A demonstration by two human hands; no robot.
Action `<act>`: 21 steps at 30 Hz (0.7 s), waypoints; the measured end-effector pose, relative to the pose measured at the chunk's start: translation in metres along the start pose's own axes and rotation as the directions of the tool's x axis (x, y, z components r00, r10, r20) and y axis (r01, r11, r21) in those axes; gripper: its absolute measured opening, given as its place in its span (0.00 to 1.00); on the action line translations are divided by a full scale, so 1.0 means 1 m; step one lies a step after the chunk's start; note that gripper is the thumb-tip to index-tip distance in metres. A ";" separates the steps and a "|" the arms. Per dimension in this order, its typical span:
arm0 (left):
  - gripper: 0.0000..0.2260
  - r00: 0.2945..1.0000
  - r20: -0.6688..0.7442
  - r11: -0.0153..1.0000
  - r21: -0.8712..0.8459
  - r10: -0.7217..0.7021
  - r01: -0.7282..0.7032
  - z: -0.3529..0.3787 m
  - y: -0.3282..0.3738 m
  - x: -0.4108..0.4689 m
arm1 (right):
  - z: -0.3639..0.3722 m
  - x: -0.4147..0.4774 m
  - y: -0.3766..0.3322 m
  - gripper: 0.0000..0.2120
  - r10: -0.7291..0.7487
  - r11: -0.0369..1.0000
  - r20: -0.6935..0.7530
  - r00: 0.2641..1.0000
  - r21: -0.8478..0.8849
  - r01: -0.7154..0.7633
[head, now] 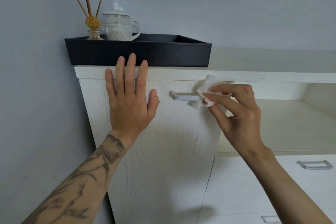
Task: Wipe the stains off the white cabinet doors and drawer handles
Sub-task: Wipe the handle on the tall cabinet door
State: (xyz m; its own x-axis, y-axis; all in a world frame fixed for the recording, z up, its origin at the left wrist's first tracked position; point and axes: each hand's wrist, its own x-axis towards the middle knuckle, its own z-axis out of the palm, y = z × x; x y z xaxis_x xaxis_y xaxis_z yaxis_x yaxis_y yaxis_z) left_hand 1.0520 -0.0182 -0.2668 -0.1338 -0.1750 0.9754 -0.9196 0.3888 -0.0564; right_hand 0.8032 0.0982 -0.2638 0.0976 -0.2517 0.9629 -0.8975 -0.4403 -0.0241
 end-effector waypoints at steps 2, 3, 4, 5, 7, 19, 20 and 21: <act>0.28 1.000 0.001 1.000 -0.005 0.001 -0.001 0.000 0.000 0.000 | -0.010 -0.004 0.004 0.07 0.060 0.998 -0.023 0.998 0.016 -0.060; 0.28 1.000 0.000 1.000 -0.005 0.002 -0.002 0.000 0.000 0.000 | -0.014 -0.005 0.005 0.06 0.095 0.995 -0.042 0.995 0.030 -0.094; 0.28 1.000 0.000 1.000 -0.004 0.003 -0.003 0.000 0.000 0.000 | -0.017 -0.005 0.004 0.04 0.128 0.991 -0.061 0.990 0.045 -0.125; 0.29 1.000 0.000 1.000 -0.003 0.003 -0.003 0.000 0.000 -0.001 | -0.019 -0.003 0.003 0.04 0.155 0.987 -0.071 0.985 0.060 -0.151; 0.29 1.000 0.001 1.000 0.003 0.003 -0.003 0.001 0.000 -0.001 | -0.016 0.002 -0.001 0.06 0.183 0.980 -0.047 0.982 0.089 -0.178; 0.30 1.000 0.009 1.000 0.005 -0.024 0.024 -0.002 0.002 0.001 | -0.008 -0.001 -0.019 0.14 0.269 0.952 0.025 0.963 0.145 -0.270; 0.30 1.000 0.010 1.000 0.006 -0.024 0.024 -0.002 0.003 0.001 | -0.007 -0.003 -0.020 0.14 0.255 0.958 0.004 0.967 0.133 -0.253; 0.29 1.000 0.012 1.000 0.008 -0.021 0.021 -0.003 0.003 0.001 | -0.006 -0.006 -0.021 0.14 0.241 0.964 -0.014 0.970 0.122 -0.238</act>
State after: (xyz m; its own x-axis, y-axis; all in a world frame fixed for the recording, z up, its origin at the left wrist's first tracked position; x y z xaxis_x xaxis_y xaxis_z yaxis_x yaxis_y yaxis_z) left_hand 1.0499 -0.0145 -0.2654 -0.1189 -0.1943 0.9737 -0.9250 0.3782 -0.0375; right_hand 0.8192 0.1142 -0.2674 -0.1281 -0.3383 0.9323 -0.8357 -0.4694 -0.2851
